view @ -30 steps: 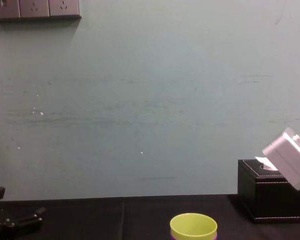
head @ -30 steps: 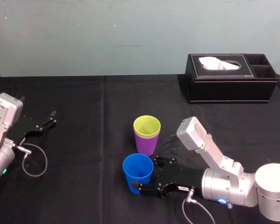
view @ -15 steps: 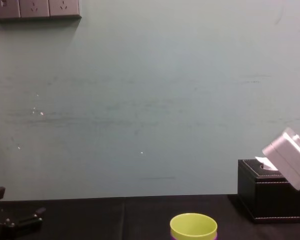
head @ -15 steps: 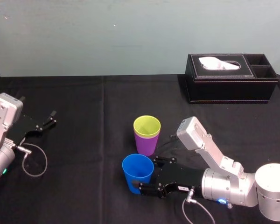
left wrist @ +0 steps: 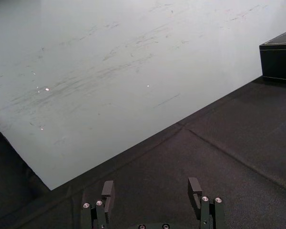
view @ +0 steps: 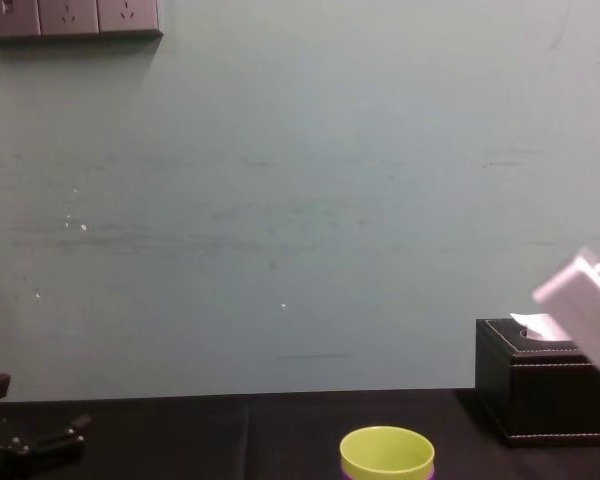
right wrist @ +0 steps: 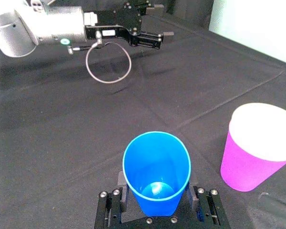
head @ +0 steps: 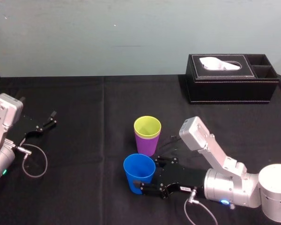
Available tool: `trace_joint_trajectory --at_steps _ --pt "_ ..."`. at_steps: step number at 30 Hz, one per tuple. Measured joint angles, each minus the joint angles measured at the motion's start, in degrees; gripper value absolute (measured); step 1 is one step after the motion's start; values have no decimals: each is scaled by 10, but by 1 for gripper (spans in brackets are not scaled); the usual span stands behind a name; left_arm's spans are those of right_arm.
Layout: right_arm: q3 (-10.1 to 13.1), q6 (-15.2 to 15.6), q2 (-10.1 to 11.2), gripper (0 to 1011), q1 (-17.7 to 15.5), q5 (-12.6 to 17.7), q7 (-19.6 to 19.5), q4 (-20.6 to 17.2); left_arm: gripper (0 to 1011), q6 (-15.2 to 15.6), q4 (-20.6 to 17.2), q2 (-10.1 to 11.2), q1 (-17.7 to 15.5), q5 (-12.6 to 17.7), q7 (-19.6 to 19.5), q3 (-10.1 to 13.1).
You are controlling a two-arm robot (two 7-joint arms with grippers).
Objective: Stack the three plastic cups sequentially using one hand.
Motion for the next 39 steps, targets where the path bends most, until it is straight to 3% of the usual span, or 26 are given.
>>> trace_joint_trajectory --at_steps 15,23,31,39 --pt "47 21 41 720 -25 31 -10 -94 1010 0 0 0 0 0 0 0" --pt "76 44 57 721 -16 57 -27 -132 1010 0 0 0 0 0 0 0" --pt "85 60 56 721 15 67 -39 -135 1010 0 0 0 0 0 0 0" --pt "66 77 34 720 58 62 -47 -98 1010 0 0 0 0 0 0 0"
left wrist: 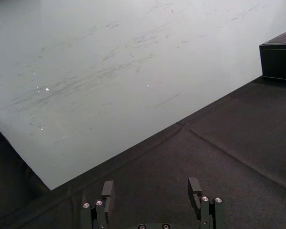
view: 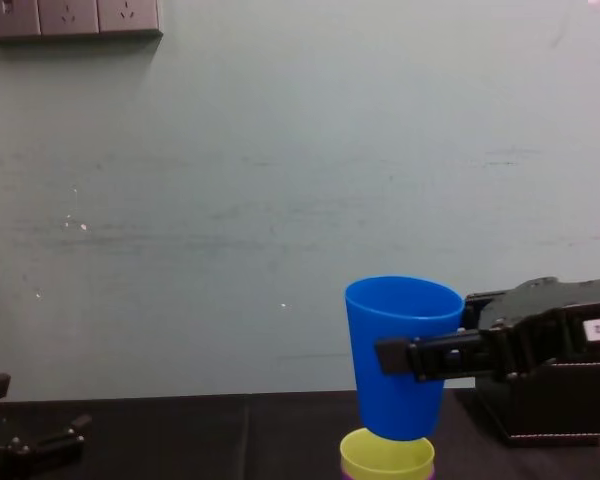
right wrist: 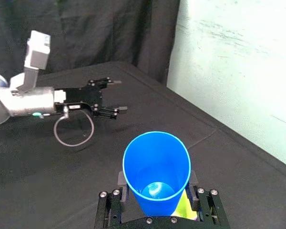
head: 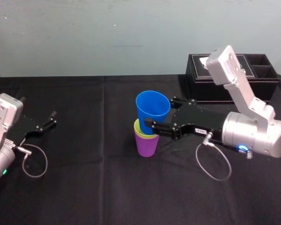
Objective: Stack the three plastic cups sequentially using one hand.
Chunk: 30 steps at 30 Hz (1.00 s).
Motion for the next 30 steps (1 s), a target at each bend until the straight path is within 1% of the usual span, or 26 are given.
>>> trace_joint_trajectory --at_steps 6,13,20,30 --pt "-16 9 -19 720 26 -8 -4 37 1010 0 0 0 0 0 0 0" --pt "-21 12 -30 720 40 -12 -6 60 1010 0 0 0 0 0 0 0" --pt "-24 13 -37 721 49 -14 -6 78 1010 0 0 0 0 0 0 0" --pt "-28 9 -42 721 52 -20 -5 89 1010 0 0 0 0 0 0 0"
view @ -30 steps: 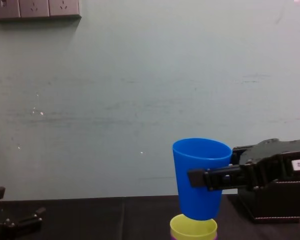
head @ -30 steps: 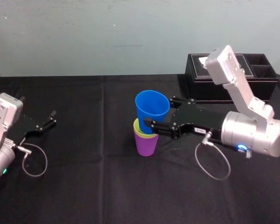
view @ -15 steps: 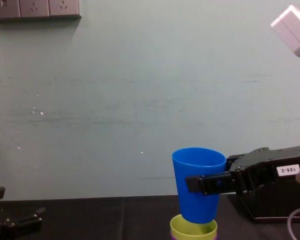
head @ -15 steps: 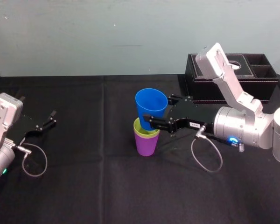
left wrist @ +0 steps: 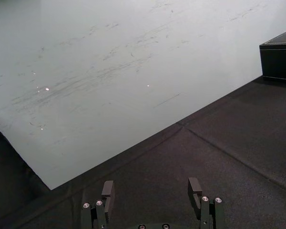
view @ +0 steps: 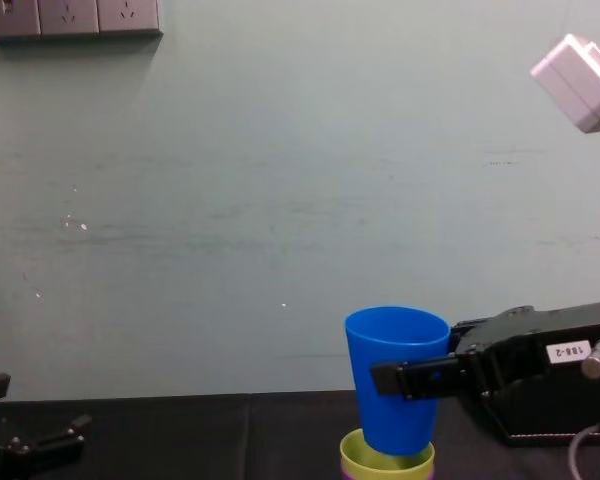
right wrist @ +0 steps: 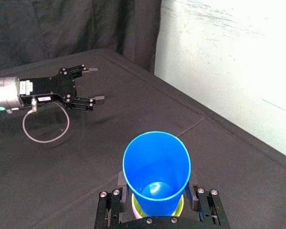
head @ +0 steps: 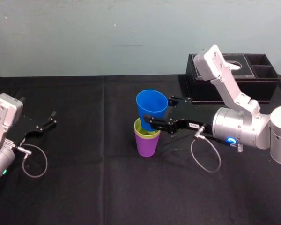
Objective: Stack the three plastic cups sequentially using one hand.
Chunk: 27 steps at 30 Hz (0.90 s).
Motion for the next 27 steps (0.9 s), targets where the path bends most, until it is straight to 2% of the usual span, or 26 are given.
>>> trace_joint_trajectory --at_steps 27 --pt "-11 -4 -17 720 0 -13 4 28 1010 0 0 0 0 0 0 0"
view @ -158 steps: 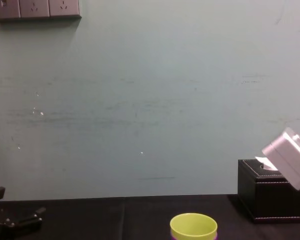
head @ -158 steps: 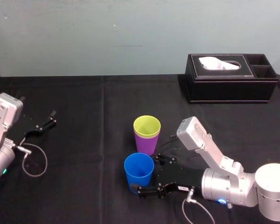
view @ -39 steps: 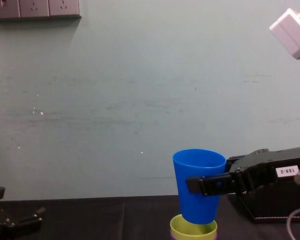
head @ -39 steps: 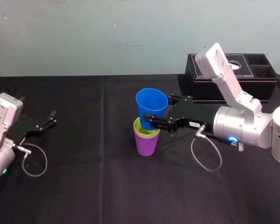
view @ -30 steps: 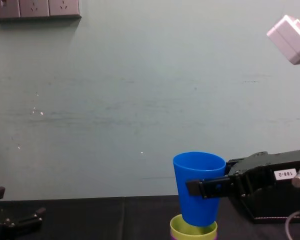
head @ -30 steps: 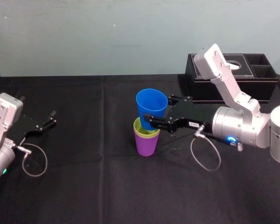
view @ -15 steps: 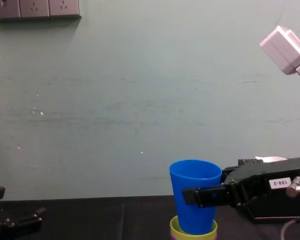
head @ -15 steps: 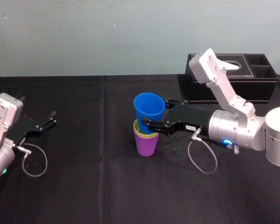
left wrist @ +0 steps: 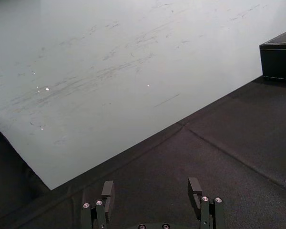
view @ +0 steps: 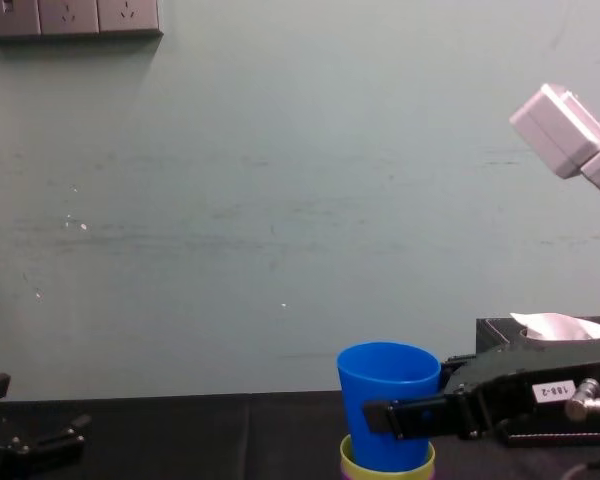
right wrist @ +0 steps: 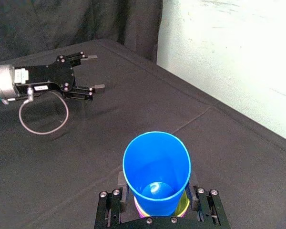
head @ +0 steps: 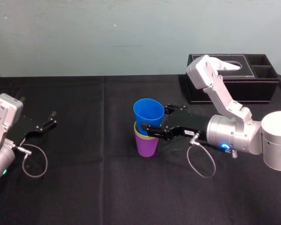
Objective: Stack the three plastic cups sequentially using one hand.
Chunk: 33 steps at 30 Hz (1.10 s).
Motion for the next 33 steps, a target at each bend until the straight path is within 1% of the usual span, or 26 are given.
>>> trace_joint_trajectory --at_steps 13,23,26,28,30,31,33 --pt "-2 -2 -7 720 1 -8 4 19 1010 0 0 0 0 0 0 0" --pt "-2 -2 -6 721 0 -8 4 18 1010 0 0 0 0 0 0 0" --pt "-2 -2 -6 782 0 -8 4 18 1010 0 0 0 0 0 0 0" --pt "-2 -2 -6 851 0 -8 4 18 1010 0 0 0 0 0 0 0" --pt "-2 -2 -6 877 0 -8 4 18 1010 0 0 0 0 0 0 0" --pt "-2 -2 -6 931 0 -8 4 18 1010 0 0 0 0 0 0 0" --pt "-1 -2 -6 960 0 -8 4 18 1010 0 0 0 0 0 0 0"
